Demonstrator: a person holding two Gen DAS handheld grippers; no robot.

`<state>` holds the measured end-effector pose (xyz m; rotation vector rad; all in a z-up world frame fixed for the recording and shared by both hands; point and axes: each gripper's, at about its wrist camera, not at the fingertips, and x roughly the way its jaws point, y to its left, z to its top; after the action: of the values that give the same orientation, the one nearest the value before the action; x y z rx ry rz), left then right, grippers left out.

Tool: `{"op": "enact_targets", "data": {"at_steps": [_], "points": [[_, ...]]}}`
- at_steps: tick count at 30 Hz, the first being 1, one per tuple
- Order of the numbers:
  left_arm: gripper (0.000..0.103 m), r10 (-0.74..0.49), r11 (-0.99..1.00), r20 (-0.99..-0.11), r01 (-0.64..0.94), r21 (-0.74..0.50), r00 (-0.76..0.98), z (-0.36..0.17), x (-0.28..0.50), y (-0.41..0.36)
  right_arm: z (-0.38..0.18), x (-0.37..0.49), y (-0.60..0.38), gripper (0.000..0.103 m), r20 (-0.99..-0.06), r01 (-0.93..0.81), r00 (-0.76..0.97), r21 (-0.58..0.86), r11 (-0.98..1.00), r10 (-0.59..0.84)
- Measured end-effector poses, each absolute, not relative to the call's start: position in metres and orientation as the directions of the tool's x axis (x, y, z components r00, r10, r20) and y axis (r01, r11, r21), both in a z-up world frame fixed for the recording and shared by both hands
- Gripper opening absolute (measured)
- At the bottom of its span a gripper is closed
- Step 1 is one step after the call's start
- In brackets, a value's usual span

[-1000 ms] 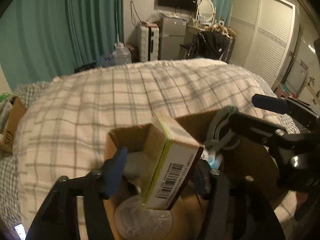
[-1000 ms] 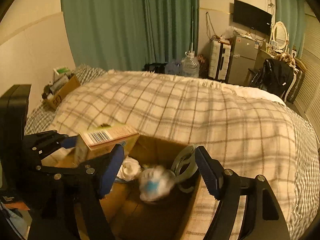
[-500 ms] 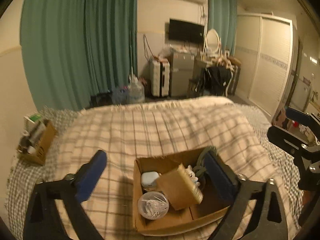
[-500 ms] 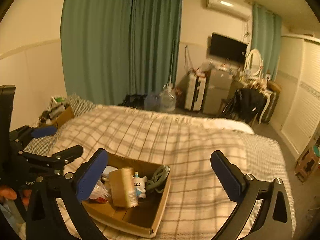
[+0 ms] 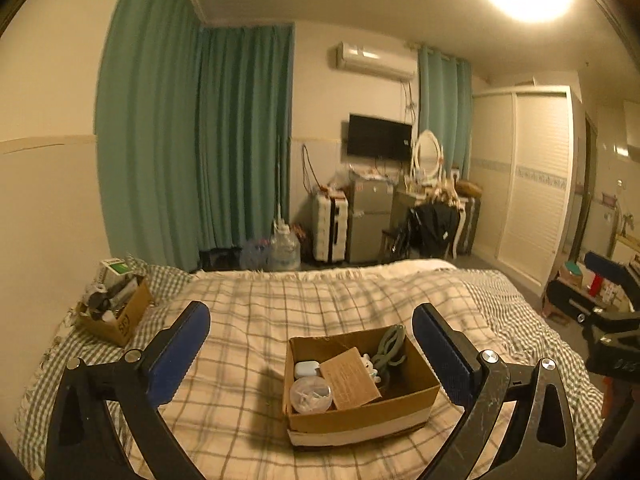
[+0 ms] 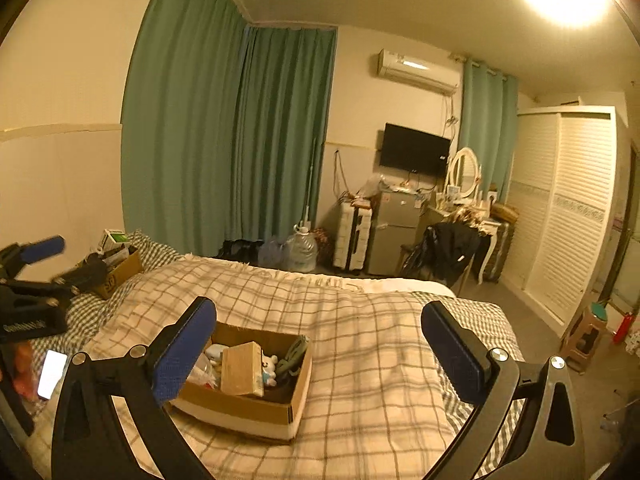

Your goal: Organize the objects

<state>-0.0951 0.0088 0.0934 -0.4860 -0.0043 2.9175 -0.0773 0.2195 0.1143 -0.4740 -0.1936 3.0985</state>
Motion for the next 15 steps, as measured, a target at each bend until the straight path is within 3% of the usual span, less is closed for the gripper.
{"op": "enact_targets", "data": {"at_steps": [7,15], "points": [[0.103,0.117,-0.993,-0.302,-0.103,-0.063,-0.946,0.052,-0.071,0.001,0.067,-0.062,0.217,0.102,-0.295,0.0,-0.955,-0.085,-0.996,0.025],[0.103,0.057,-0.998,-0.407,-0.052,-0.025,-0.912,-0.015,-0.086,0.004,0.01,-0.079,0.212,0.103,-0.354,0.001,-0.935,-0.1,-0.995,0.035]]}}
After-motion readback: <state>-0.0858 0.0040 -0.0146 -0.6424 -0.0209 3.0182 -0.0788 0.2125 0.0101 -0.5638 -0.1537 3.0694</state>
